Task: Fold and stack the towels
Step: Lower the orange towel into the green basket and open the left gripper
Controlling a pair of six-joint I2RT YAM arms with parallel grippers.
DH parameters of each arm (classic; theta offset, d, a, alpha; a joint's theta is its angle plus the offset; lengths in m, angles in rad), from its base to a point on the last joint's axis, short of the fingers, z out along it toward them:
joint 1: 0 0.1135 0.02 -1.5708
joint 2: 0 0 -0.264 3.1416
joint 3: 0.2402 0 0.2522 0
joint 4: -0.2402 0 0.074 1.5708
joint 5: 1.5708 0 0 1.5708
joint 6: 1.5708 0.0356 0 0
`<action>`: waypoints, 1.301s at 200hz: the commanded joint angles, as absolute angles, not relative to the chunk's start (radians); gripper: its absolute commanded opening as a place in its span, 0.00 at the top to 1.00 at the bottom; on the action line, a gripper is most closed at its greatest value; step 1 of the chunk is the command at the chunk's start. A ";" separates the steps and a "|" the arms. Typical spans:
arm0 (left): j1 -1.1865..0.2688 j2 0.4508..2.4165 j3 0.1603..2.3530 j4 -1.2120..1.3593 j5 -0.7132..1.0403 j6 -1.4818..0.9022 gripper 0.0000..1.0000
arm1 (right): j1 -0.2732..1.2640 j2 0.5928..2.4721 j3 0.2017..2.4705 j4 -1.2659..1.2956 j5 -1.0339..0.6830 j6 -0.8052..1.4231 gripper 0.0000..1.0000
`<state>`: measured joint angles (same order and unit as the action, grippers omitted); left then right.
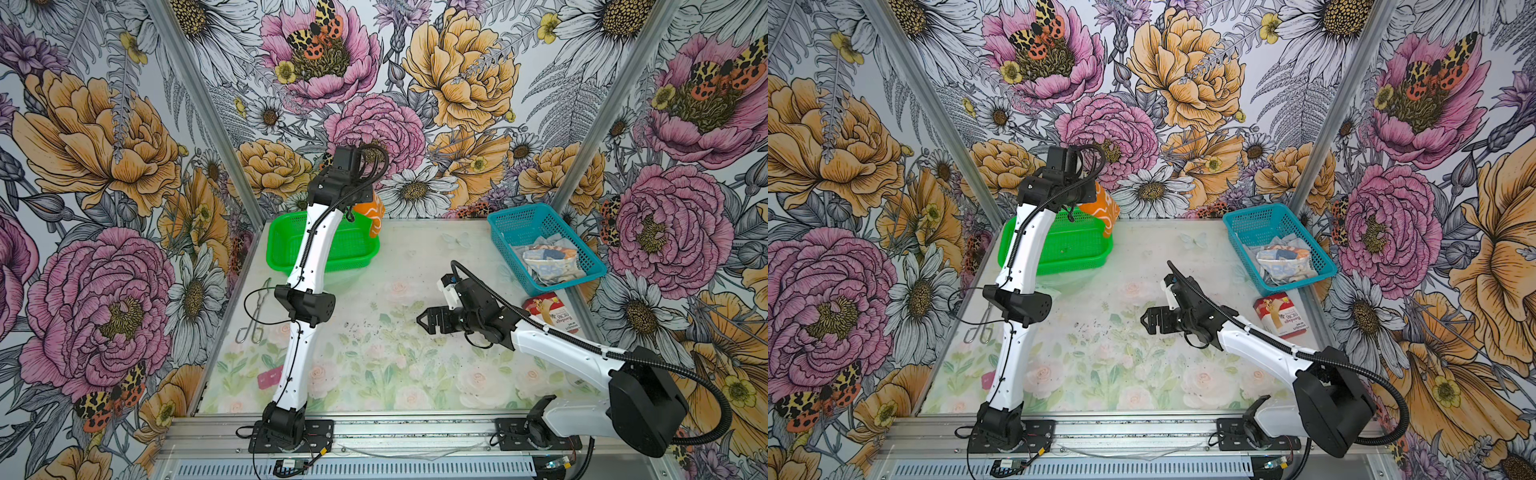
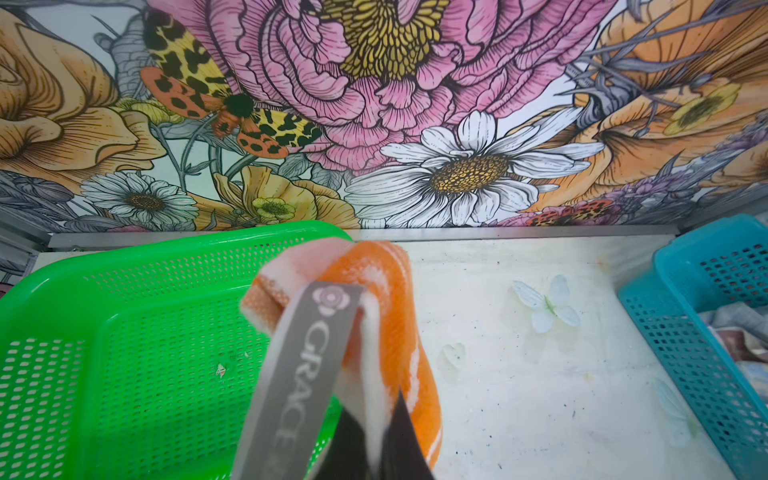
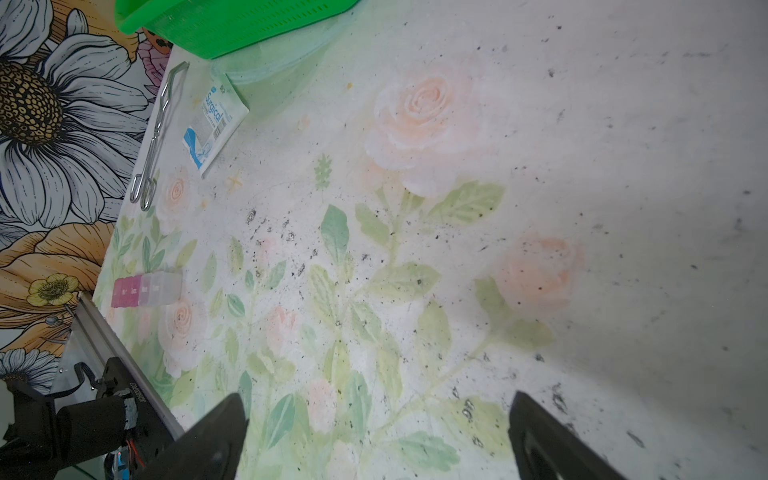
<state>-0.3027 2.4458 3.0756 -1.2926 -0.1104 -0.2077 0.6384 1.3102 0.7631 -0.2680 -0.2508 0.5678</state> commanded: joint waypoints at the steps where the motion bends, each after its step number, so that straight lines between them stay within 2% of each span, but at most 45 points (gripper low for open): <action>1: -0.234 2.452 3.039 -1.302 -0.109 -0.270 1.00 | 0.646 1.270 0.741 -0.257 -0.221 0.566 0.01; 49: -0.138 2.575 3.023 -1.374 -0.136 -0.245 1.00 | 0.647 1.295 0.744 -0.247 -0.221 0.568 0.01; 76: -0.078 2.658 2.959 -1.374 -0.091 -0.217 1.00 | 0.654 1.340 0.767 -0.235 -0.225 0.570 0.01; 105: -0.035 2.750 2.945 -1.375 -0.142 -0.158 1.00 | 0.664 1.401 0.812 -0.232 -0.237 0.560 0.01; 166: -0.022 2.750 2.935 -1.399 -0.345 -0.127 1.00 | 0.685 1.531 0.909 -0.232 -0.264 0.545 0.00; 244: 0.009 2.799 3.010 -1.393 -0.383 -0.159 1.00 | 0.699 1.531 0.890 -0.233 -0.253 0.547 0.01; 247: 0.011 2.800 3.009 -1.391 -0.370 -0.160 0.96 | 0.699 1.531 0.888 -0.233 -0.253 0.548 0.00; 255: 0.023 2.804 3.010 -1.388 -0.341 -0.168 0.75 | 0.699 1.533 0.890 -0.234 -0.255 0.546 0.01; 260: 0.029 2.806 3.013 -1.388 -0.330 -0.171 0.66 | 0.699 1.535 0.890 -0.234 -0.257 0.545 0.01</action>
